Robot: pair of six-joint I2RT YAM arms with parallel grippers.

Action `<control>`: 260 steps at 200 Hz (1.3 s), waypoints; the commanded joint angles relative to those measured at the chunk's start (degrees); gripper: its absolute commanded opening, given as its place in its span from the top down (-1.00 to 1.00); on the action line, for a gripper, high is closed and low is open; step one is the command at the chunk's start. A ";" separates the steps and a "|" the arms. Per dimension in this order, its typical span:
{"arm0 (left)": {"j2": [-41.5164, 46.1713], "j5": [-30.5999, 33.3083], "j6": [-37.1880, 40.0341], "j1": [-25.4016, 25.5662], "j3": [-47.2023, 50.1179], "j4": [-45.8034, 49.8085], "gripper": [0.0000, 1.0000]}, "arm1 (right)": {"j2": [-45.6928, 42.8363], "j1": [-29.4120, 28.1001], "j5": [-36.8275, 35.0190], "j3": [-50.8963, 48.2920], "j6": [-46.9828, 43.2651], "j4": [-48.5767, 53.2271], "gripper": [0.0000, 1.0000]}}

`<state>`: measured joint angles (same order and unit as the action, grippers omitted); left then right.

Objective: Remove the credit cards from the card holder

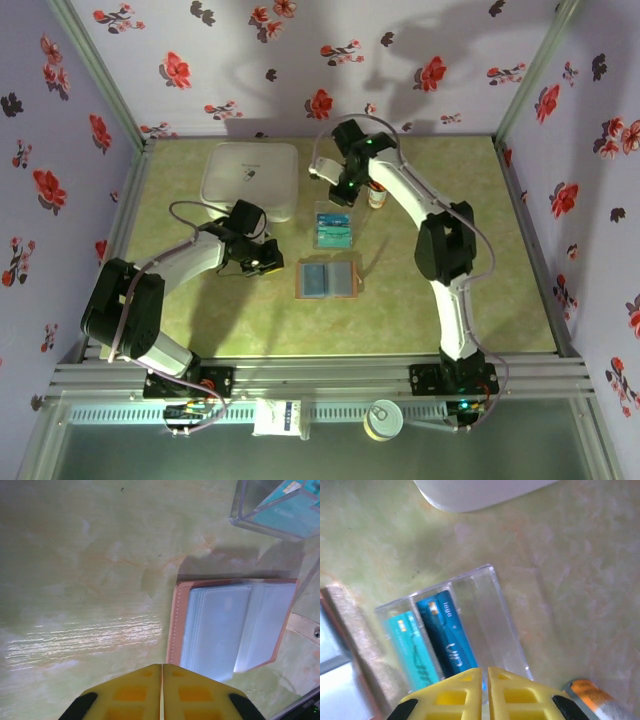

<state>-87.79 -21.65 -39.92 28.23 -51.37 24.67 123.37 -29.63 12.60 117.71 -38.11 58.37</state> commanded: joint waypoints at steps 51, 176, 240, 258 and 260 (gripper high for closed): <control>0.39 -1.71 -1.99 1.47 -0.25 -2.97 0.83 | -21.02 -1.48 6.89 -28.18 40.14 -25.62 0.70; -4.60 0.40 -2.96 6.90 0.30 -5.50 0.91 | -31.56 -8.98 12.79 -60.46 86.27 -48.09 0.75; -8.51 0.36 -3.01 8.95 0.11 -5.63 0.99 | -26.63 -11.68 13.37 -62.08 84.97 -49.36 0.55; -9.19 1.33 -2.86 8.95 0.61 -5.49 0.99 | -25.50 -11.94 13.23 -62.28 84.54 -49.36 0.54; -9.27 1.39 -2.87 8.95 0.65 -5.57 0.99 | -25.34 -12.01 13.22 -62.33 84.45 -49.33 0.54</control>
<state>-95.74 -21.96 -42.54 36.99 -51.35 18.68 96.53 -41.06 25.54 56.03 46.57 10.28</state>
